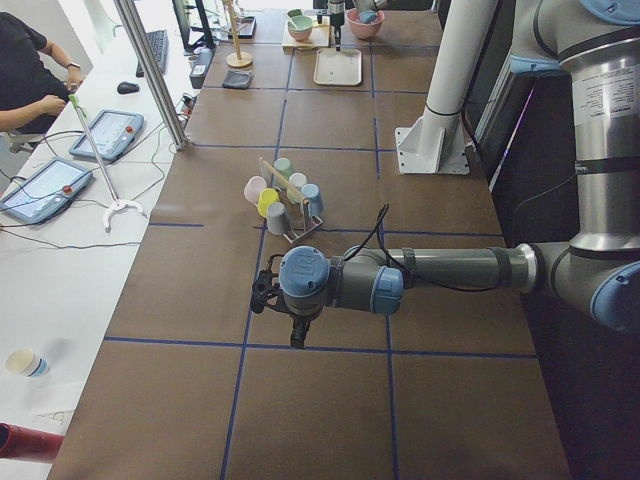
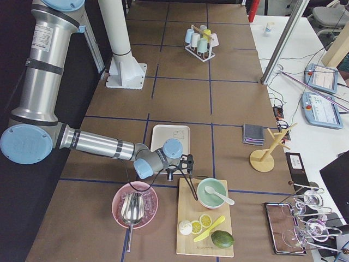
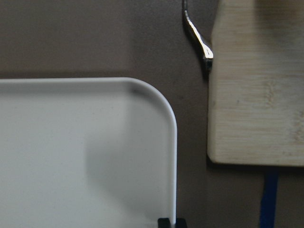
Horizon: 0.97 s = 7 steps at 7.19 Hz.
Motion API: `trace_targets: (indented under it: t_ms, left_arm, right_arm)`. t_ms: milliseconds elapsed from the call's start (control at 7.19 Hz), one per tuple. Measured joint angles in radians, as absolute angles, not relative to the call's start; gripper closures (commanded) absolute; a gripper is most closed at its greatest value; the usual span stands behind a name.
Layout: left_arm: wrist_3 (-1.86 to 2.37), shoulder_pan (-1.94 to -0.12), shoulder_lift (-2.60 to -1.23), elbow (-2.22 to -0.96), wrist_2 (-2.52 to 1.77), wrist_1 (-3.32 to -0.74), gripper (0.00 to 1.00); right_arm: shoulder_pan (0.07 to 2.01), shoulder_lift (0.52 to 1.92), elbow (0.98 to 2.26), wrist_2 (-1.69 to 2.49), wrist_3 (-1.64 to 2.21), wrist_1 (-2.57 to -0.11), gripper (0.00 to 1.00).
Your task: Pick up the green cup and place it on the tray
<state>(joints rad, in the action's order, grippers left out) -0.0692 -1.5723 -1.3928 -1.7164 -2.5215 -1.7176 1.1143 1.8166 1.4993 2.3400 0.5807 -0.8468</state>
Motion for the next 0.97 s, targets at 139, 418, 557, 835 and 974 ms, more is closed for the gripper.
trace_targets:
  t_ms: [139,418,557,835,974]
  left_arm:
    - [-0.069,-1.572,-1.393,-1.719,-2.522,-1.718,0.0]
    - [-0.069,-1.572,-1.394,-1.73,-2.522,-1.718,0.0]
    - [-0.069,-1.572,-1.394,-1.737,-2.522,-1.717,0.0]
    - [-0.071,-1.572,-1.394,-1.746,-2.522,-1.719,0.0]
    - [-0.071,-1.572,-1.395,-1.751,-2.522,-1.719,0.0]
  right_arm:
    - [1.114,1.817,1.51,2.342,0.58,-0.847,1.0]
    - [1.113,1.809,1.606,2.359,0.602,-0.854,1.0]
    - [1.109,1.789,1.651,2.376,0.643,-0.859,1.0]
    - [1.062,1.685,1.691,2.404,0.809,-0.859,1.0]
    - [1.015,1.614,1.7,2.404,0.935,-0.857,1.0]
